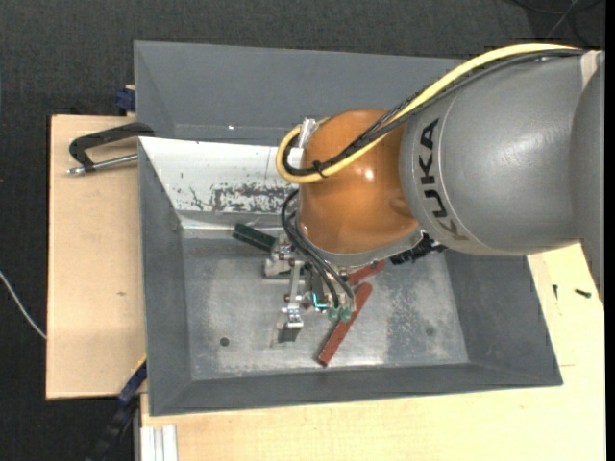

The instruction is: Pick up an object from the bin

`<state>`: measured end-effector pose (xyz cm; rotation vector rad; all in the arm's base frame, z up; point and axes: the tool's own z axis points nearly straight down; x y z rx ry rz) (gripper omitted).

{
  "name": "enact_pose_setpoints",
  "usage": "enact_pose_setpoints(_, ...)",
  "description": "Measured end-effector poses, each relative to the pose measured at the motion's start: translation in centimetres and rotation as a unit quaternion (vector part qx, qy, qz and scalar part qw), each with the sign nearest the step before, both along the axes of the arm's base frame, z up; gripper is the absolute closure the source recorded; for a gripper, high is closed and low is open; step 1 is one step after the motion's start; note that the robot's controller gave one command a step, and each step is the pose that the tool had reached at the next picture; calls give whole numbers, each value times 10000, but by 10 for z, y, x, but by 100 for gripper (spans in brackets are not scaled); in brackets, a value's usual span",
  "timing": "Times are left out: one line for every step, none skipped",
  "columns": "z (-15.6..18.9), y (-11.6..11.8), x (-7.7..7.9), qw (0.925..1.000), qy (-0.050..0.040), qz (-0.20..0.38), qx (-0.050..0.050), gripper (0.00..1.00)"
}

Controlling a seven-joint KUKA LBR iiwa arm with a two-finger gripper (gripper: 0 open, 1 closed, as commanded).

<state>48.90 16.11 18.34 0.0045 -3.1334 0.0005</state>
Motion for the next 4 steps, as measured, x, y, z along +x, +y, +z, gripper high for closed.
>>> enact_pose_setpoints(4,-1,1,10000,-37,-10,7,0)
enact_pose_setpoints(3,-25,12,9996,-54,289,14,0)
enact_pose_setpoints(-32,-57,25,9986,-60,535,9,0)
enact_pose_setpoints(-59,-78,54,9947,-67,1028,14,0)
